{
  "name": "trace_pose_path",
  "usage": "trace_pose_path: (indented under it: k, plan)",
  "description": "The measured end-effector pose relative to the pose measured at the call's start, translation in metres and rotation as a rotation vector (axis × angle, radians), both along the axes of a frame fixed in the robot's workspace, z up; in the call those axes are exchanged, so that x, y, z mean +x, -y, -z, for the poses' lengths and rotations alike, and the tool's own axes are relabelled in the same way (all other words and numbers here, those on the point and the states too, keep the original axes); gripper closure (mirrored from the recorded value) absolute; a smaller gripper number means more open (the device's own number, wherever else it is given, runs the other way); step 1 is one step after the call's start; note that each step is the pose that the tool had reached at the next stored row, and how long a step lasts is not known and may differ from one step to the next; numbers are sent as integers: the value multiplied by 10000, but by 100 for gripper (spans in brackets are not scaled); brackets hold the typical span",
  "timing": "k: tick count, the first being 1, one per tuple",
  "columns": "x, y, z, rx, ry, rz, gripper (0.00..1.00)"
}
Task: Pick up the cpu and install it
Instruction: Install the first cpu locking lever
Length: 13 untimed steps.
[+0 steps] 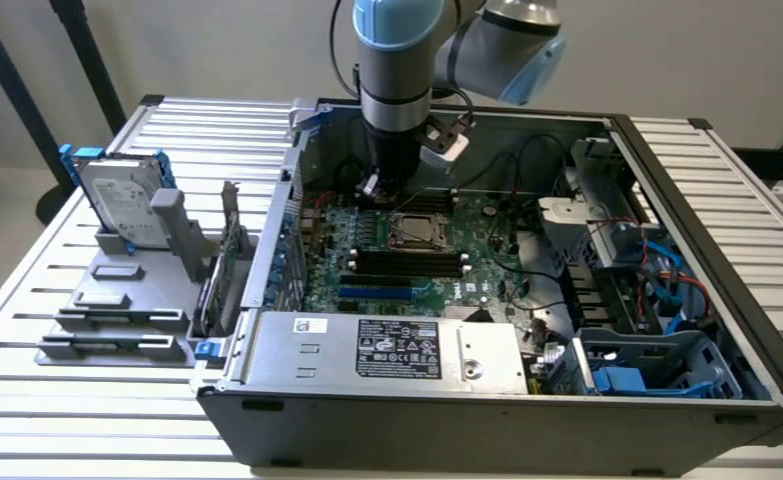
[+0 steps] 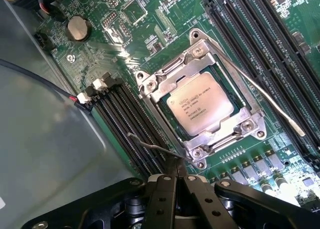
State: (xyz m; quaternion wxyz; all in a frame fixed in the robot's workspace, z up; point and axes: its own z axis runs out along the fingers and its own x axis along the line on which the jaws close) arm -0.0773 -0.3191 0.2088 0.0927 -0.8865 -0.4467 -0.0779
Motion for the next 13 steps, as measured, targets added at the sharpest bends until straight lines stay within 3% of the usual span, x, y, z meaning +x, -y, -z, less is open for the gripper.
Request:
trace_pose_path:
  k: [13]
  plan:
    - [13, 15, 6, 1, 1, 2, 89]
